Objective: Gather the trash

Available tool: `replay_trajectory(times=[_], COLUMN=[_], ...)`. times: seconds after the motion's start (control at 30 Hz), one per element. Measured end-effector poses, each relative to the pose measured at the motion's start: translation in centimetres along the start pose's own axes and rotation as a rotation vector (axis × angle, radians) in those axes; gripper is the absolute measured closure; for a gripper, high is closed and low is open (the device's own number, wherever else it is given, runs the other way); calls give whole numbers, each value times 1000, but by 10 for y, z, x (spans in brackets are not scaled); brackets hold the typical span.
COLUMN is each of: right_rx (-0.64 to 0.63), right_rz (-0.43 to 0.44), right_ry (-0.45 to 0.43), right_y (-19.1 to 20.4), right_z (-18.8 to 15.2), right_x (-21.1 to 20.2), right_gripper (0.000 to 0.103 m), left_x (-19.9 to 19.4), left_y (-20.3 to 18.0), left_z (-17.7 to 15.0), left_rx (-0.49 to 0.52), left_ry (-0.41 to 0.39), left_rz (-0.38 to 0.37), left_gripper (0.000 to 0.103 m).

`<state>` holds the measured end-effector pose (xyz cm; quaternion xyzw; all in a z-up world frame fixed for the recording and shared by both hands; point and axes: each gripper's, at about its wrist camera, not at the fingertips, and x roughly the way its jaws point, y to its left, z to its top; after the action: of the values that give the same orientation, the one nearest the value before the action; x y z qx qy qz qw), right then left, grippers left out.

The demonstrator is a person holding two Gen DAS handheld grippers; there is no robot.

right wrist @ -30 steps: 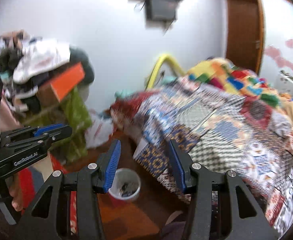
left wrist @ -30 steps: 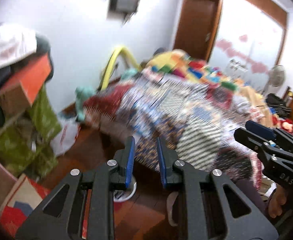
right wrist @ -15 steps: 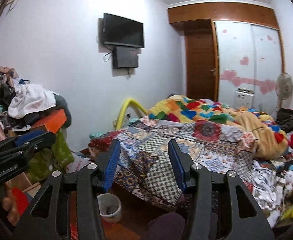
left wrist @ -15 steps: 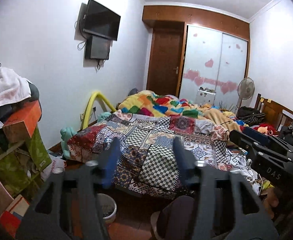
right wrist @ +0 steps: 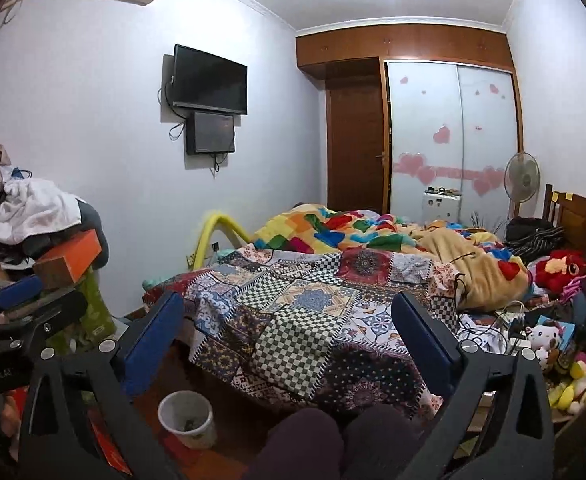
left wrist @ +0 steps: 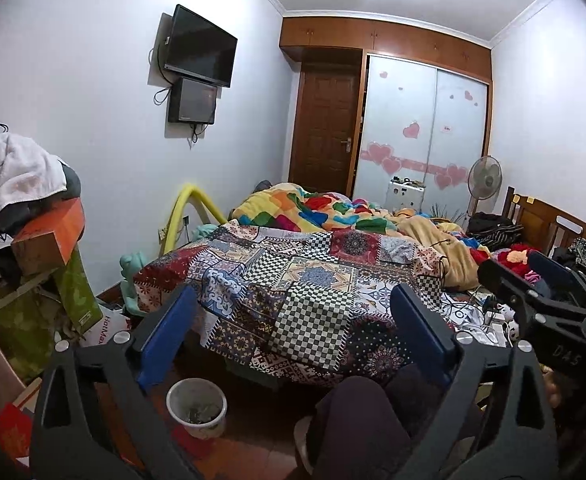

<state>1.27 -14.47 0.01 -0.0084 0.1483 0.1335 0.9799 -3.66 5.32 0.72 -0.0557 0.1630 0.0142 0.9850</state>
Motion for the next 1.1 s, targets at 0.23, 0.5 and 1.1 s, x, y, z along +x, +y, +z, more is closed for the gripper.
replay_trajectory(times=[0.23,0.5,1.1], right_rx=[-5,4,8], right_rz=[-2,-5,-3], right_ry=[14,22,31], right_y=[-2,-7,-10], right_z=[-3,-6,-6], right_x=[0,-6,-9], right_gripper=[0,0,0], left_x=[1,-1,0], left_y=[0,-1,-7], left_z=[-2,-5,-8], left_rx=[-8,-8,-4], left_ry=[3,5,10], left_rz=[-11,-15,-22], left_gripper=[5,5,5])
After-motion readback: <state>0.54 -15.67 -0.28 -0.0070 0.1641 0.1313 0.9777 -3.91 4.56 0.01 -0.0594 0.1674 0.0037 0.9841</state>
